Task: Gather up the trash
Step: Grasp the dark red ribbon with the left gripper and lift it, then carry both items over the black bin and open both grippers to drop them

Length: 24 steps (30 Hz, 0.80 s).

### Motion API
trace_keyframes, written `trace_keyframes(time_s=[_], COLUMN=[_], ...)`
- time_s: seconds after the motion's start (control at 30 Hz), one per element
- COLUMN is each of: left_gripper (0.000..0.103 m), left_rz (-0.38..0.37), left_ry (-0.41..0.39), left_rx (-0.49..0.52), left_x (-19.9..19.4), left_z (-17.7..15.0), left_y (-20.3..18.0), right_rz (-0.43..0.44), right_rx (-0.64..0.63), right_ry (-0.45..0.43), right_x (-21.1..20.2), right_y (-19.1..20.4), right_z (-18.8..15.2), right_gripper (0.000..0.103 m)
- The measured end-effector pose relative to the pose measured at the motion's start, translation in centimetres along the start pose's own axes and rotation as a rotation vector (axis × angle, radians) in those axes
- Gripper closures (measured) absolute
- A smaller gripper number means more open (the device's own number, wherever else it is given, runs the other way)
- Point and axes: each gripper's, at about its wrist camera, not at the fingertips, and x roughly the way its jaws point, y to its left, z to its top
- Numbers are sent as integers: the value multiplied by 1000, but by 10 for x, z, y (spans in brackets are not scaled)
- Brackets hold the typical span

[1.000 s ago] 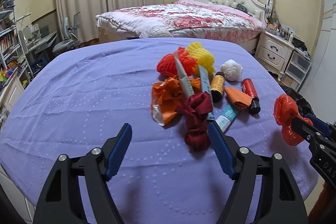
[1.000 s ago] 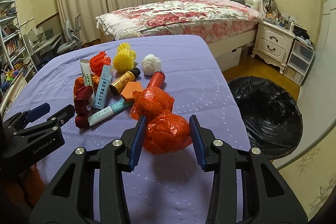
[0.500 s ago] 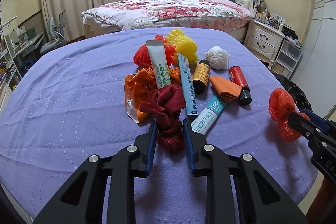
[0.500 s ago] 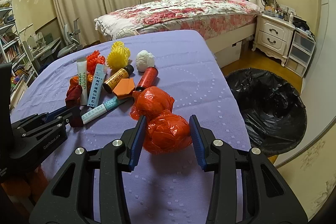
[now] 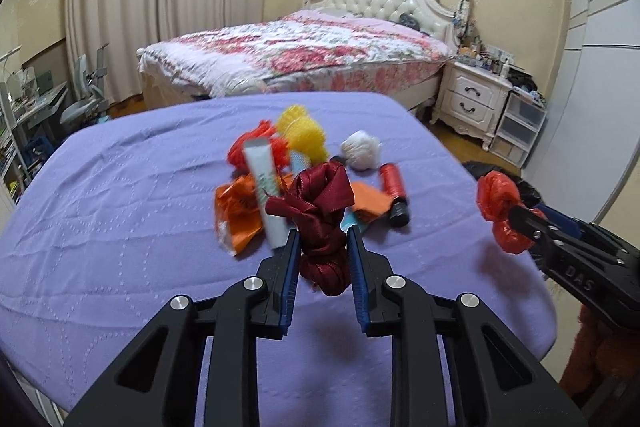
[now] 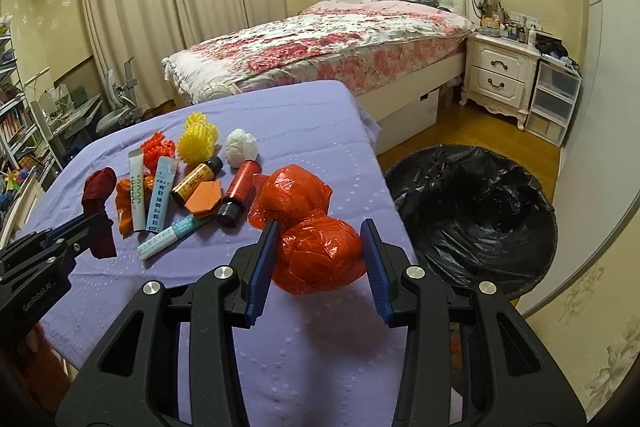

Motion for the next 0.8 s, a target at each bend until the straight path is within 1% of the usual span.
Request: trace_keyframes(time_s=[0.2,0.43,0.5,0.7,0.8], left_gripper=[78,78,78,78,78], left_rz=[-68,-141,-150,-175,-177], left_ry=[-21,-10,-10,24,35], left_rx=[71,149,170,212,230], left_x=[16,52,61,95,107], left_z=[22,38,41,48,51], left_y=[-41,-98,-111,-150,-160], right_rz=[-89,-175,-193,-226,-244], right_rx=[43,112,133,180,199], right_ry=[-40,-57,-58,-50,-41], right_x=[-2,5,8,25,36], right_y=[-37,-85,-98,-129,-141], right_z=[10,22,26,32,34], right_gripper=[62,62,62,62,62])
